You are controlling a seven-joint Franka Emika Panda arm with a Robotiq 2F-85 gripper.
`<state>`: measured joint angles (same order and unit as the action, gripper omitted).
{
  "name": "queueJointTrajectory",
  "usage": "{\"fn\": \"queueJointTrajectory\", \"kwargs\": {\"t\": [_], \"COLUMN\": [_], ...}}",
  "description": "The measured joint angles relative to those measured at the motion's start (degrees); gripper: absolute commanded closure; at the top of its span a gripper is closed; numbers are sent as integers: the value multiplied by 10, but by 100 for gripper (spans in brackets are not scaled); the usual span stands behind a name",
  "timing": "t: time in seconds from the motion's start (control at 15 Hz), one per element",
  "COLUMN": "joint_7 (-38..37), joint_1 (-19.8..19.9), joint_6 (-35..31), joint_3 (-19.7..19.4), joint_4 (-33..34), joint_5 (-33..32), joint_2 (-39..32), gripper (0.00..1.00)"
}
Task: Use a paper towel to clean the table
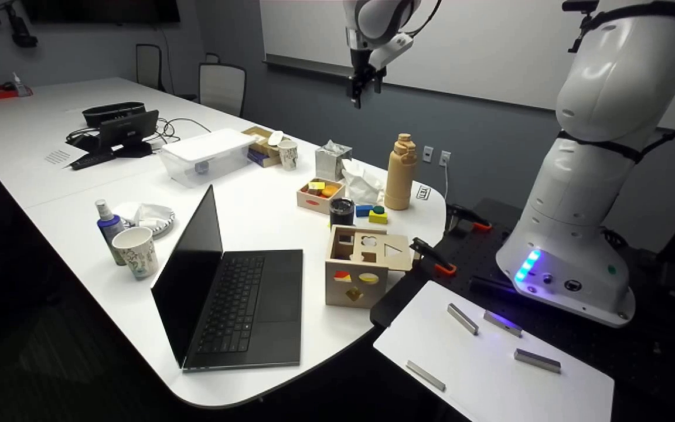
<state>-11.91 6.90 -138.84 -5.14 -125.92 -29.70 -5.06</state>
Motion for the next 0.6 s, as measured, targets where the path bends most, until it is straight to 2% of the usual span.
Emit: {"fn": "queueJointTrajectory", "kwargs": {"t": [0.13,0.27,0.6], "joint_7": [-63,-100,-113], "joint_1": [-5,-18,-36], "joint_6": [-11,-13,-13], "joint_3": [-9,-27,-53], "joint_4": [47,90,171], "joint_5": [-65,-97,-90], "joint_2": [-78,-147,-276], "gripper": [0,0,0]}}
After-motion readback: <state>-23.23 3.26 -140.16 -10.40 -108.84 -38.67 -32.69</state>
